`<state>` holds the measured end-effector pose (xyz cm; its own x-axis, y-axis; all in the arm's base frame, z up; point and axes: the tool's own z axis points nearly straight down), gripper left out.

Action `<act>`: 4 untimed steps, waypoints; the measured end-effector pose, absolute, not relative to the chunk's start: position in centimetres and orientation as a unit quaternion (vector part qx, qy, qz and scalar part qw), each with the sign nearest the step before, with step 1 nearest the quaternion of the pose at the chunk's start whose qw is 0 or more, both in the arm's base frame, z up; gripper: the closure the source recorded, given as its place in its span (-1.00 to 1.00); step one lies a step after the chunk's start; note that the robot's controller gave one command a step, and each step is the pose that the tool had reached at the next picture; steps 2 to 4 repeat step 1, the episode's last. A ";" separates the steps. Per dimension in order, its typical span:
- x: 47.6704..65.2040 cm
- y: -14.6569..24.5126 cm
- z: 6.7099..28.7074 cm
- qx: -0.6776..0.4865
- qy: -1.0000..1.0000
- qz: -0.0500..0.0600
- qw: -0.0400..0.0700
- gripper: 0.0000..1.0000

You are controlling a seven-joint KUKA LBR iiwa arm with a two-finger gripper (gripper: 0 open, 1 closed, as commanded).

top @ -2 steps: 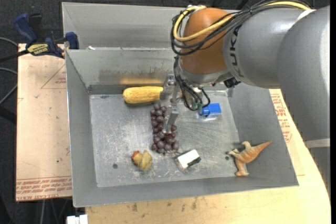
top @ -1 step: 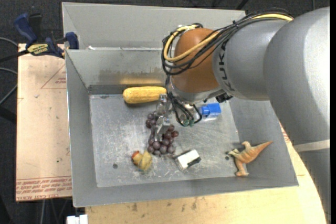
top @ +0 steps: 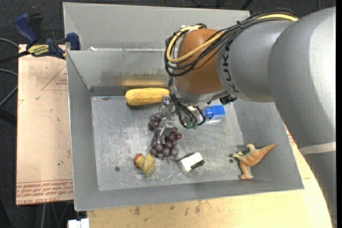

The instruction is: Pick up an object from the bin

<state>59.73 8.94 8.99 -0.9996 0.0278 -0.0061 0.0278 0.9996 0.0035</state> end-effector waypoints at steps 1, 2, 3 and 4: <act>58.9 9.5 22.1 0.011 1.000 0.001 0.001 1.00; 58.9 9.5 22.1 0.011 1.000 0.001 0.001 1.00; 58.9 9.5 22.1 0.011 1.000 0.001 0.001 1.00; 58.9 9.5 22.1 0.011 1.000 0.001 0.001 1.00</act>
Offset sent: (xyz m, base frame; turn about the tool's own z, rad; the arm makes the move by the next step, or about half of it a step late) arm 0.0000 0.0000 0.0000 0.0000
